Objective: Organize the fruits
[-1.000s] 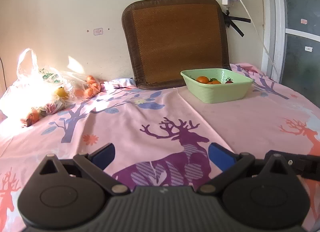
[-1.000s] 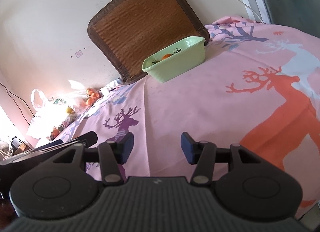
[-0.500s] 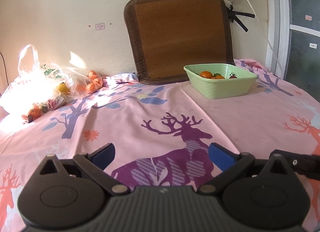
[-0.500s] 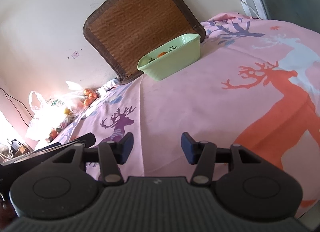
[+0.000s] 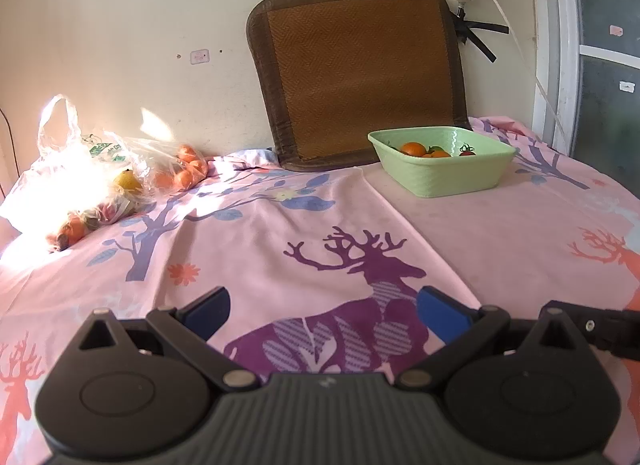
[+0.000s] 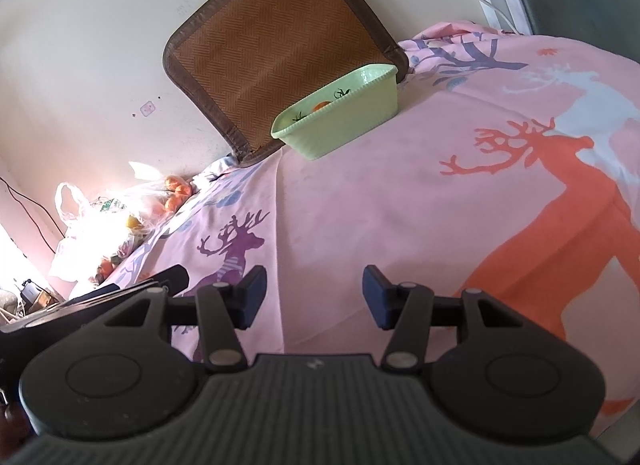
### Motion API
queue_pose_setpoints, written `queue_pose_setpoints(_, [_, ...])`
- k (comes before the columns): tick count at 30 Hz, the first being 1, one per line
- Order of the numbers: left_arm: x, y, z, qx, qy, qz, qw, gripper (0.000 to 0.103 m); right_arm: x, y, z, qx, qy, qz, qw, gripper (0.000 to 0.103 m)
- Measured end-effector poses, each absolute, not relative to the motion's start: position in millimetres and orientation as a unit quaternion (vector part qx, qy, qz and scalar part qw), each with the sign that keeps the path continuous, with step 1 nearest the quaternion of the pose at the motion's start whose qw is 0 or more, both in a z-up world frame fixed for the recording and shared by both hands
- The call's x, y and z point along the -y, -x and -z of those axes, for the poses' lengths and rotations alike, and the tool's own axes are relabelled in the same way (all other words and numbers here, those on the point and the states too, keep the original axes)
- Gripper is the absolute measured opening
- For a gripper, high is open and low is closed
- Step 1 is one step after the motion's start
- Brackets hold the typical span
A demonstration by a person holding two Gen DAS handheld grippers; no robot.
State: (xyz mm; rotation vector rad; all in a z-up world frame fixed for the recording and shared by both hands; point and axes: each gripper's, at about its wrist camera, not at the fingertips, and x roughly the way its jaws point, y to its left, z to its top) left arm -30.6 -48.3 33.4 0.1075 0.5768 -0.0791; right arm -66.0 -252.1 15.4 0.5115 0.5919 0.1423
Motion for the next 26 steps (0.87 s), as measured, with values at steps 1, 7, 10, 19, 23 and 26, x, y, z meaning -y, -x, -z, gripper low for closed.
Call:
queue_pose_setpoints(1, [48.2, 30.5, -33.3, -0.284, -0.054, 0.038, 0.957, 0.103, 252.5, 66.1, -14.6, -0.289, -0.249, -0.069, 0.922, 0.056])
queue_pose_setpoints(7, [48.0, 30.7, -33.2, -0.283, -0.056, 0.037, 0.957, 0.103, 252.3, 65.7, -13.6, -0.29, -0.25, -0.068, 0.921, 0.056])
queue_pose_setpoints(10, [48.0, 30.8, -32.9, -0.282, -0.06, 0.036, 0.957, 0.103, 251.8, 65.8, -13.3, -0.291, -0.25, -0.068, 0.921, 0.056])
queue_pose_setpoints(19, [50.5, 31.2, -32.9, -0.28, -0.068, 0.049, 0.956, 0.103, 251.9, 65.3, -13.4, -0.291, -0.25, -0.067, 0.921, 0.056])
queue_pose_setpoints(23, [50.5, 33.1, -35.0, -0.279, -0.057, 0.071, 0.956, 0.103, 252.6, 65.1, -11.8, -0.29, -0.252, -0.067, 0.921, 0.056])
queue_pose_setpoints(26, [49.8, 34.0, -36.7, -0.275, -0.049, 0.082, 0.957, 0.103, 252.4, 64.0, -10.7, -0.291, -0.252, -0.066, 0.921, 0.056])
